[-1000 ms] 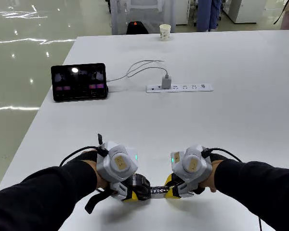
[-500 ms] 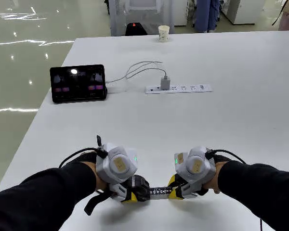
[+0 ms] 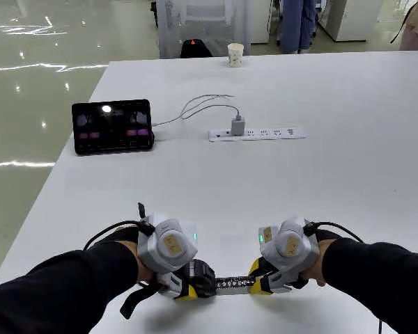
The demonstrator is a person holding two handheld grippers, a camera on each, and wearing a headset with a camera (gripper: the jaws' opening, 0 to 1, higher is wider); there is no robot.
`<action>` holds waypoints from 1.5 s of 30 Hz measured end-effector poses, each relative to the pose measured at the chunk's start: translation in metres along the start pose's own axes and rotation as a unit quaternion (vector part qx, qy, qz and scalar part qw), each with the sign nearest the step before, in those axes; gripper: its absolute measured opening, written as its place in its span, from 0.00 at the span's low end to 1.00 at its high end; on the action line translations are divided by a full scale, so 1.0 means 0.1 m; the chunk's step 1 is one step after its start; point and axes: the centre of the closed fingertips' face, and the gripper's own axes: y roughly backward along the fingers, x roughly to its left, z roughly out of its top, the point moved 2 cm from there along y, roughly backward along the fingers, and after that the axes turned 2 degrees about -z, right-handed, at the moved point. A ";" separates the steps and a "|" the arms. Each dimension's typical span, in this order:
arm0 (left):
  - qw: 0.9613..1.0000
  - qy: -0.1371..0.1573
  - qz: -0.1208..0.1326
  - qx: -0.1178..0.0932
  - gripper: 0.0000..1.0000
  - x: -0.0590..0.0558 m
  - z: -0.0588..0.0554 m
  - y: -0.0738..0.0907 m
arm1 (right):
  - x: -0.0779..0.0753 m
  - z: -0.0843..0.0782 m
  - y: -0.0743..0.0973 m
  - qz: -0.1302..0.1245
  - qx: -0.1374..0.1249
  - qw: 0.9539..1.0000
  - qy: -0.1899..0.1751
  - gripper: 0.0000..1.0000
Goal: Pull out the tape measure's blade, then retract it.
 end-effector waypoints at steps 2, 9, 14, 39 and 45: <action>1.000 0.000 0.000 0.000 0.32 0.00 0.00 0.00 | 0.00 -0.01 0.01 0.000 0.000 1.000 0.000 0.10; 1.000 0.000 0.001 -0.002 0.32 0.00 0.00 0.00 | 0.00 -0.01 0.02 0.000 0.002 1.000 0.005 0.10; 1.000 0.001 0.001 -0.003 0.32 0.00 0.01 0.00 | 0.00 -0.02 0.03 0.001 0.003 1.000 0.006 0.10; 1.000 -0.002 0.001 -0.003 0.32 -0.01 0.01 0.01 | 0.00 -0.20 0.15 -0.005 0.011 1.000 -0.011 0.10; 1.000 -0.002 0.001 -0.002 0.32 -0.01 0.01 0.00 | -0.01 -0.24 0.19 -0.005 0.014 1.000 -0.009 0.10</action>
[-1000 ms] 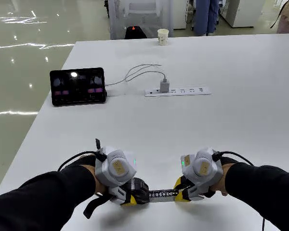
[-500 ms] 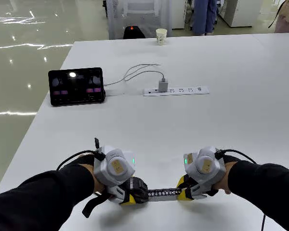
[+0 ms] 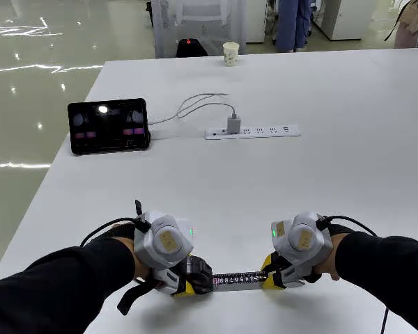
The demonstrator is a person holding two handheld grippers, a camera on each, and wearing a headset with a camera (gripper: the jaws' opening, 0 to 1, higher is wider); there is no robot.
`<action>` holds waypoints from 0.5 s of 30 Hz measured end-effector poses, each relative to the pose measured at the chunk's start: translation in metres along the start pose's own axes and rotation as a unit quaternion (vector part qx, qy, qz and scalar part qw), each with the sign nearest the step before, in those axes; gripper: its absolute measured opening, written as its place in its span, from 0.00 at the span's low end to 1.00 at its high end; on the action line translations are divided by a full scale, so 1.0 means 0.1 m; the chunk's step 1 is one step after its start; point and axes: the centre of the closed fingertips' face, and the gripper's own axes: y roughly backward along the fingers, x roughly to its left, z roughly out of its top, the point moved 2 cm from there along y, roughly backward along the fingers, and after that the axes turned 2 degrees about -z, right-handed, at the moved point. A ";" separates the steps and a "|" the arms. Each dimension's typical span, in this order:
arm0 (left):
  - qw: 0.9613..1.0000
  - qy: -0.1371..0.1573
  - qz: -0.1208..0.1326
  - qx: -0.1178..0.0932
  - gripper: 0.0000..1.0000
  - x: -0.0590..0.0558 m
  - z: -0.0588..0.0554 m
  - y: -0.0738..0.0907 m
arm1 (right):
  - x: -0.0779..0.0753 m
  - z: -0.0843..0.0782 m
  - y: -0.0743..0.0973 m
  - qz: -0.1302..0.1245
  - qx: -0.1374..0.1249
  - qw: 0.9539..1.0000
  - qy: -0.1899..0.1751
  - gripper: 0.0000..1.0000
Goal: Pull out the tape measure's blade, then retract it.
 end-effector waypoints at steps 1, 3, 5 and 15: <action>1.000 0.000 0.000 0.000 0.32 0.00 0.00 0.00 | 0.00 -0.01 0.00 0.000 0.000 1.000 0.000 0.10; 1.000 0.000 0.000 0.000 0.32 0.00 0.00 0.00 | 0.00 -0.02 0.01 -0.001 0.001 1.000 -0.001 0.10; 1.000 0.000 0.000 0.000 0.32 0.00 0.00 0.00 | 0.00 -0.04 0.03 -0.001 0.002 1.000 -0.002 0.10; 1.000 -0.001 0.000 0.001 0.32 0.00 0.00 0.00 | 0.00 -0.12 0.07 -0.001 0.007 1.000 -0.006 0.10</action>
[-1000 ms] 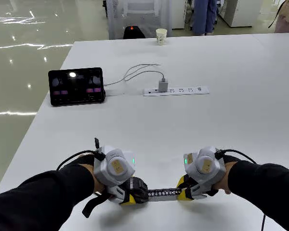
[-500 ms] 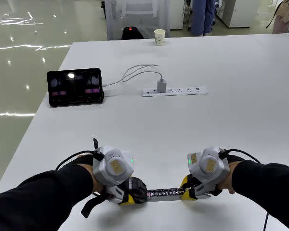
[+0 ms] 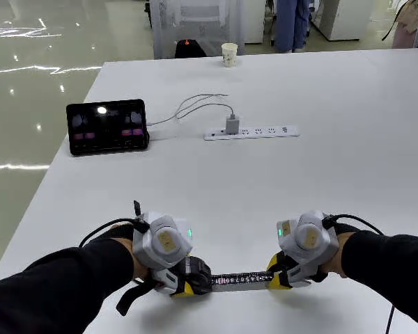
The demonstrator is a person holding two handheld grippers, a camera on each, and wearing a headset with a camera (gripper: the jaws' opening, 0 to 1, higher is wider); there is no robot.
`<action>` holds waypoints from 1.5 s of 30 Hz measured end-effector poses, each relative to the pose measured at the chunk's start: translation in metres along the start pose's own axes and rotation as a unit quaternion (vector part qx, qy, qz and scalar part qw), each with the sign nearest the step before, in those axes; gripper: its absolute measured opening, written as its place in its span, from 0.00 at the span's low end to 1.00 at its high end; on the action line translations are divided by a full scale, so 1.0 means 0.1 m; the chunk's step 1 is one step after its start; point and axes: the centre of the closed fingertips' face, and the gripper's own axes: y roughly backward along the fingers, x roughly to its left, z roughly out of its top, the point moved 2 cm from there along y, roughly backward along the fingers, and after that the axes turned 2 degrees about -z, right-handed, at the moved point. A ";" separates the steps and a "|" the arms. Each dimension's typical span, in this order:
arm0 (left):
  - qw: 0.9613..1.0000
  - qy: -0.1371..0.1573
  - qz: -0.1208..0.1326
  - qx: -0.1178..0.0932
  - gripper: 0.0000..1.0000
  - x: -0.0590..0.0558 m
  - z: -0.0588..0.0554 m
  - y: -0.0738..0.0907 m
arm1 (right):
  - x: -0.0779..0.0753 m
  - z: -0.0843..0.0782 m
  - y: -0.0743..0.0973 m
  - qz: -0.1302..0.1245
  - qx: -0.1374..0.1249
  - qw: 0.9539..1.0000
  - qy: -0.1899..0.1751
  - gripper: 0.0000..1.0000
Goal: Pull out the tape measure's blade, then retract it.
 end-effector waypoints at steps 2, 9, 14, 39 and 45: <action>1.000 0.000 -0.001 0.000 0.32 0.00 0.00 0.00 | 0.00 -0.02 0.01 0.000 0.001 1.000 -0.001 0.10; 1.000 0.001 0.000 -0.001 0.32 0.00 0.00 0.00 | 0.00 -0.08 0.05 -0.001 0.004 1.000 -0.002 0.10; 1.000 0.000 -0.001 -0.001 0.32 0.00 0.01 0.00 | -0.01 -0.12 0.07 0.000 0.006 1.000 -0.002 0.10; 1.000 0.000 -0.001 -0.002 0.32 0.00 0.00 0.01 | -0.02 -0.28 0.18 -0.004 0.013 1.000 -0.003 0.10; 1.000 0.000 0.000 -0.001 0.32 0.01 0.00 0.01 | -0.02 -0.32 0.20 -0.005 0.013 1.000 -0.005 0.10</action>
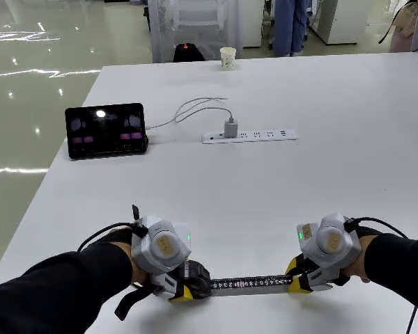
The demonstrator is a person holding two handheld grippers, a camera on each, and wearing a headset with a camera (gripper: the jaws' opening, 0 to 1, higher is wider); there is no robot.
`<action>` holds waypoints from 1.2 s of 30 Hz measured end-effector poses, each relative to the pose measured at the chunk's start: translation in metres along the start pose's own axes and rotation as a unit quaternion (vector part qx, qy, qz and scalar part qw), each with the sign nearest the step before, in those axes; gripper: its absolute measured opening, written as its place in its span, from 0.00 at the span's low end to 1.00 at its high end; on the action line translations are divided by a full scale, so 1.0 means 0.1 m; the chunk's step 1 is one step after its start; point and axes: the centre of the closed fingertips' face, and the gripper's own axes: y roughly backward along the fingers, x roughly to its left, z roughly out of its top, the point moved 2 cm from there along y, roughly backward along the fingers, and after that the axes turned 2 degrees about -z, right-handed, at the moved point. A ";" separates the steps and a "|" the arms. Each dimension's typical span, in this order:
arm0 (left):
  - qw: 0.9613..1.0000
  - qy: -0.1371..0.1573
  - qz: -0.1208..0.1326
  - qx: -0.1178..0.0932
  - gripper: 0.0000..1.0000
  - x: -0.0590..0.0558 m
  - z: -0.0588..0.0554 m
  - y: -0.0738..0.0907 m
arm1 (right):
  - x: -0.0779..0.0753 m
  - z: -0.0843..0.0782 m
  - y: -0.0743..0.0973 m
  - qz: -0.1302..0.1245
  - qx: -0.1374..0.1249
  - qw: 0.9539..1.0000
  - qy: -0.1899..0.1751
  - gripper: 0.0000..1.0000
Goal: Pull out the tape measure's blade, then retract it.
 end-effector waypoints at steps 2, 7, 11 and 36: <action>1.000 0.000 0.000 0.000 0.32 0.00 0.00 0.00 | 0.00 0.00 0.01 0.000 -0.001 1.000 0.001 0.10; 1.000 0.000 0.000 0.000 0.32 0.00 0.00 0.00 | 0.00 -0.03 0.03 0.000 0.000 1.000 0.000 0.10; 1.000 0.000 -0.001 0.000 0.32 0.00 0.00 0.00 | 0.00 -0.06 0.05 0.000 0.001 1.000 -0.002 0.10; 1.000 -0.001 -0.001 -0.001 0.32 -0.01 0.01 0.01 | 0.02 -0.21 0.15 -0.001 0.009 1.000 -0.009 0.10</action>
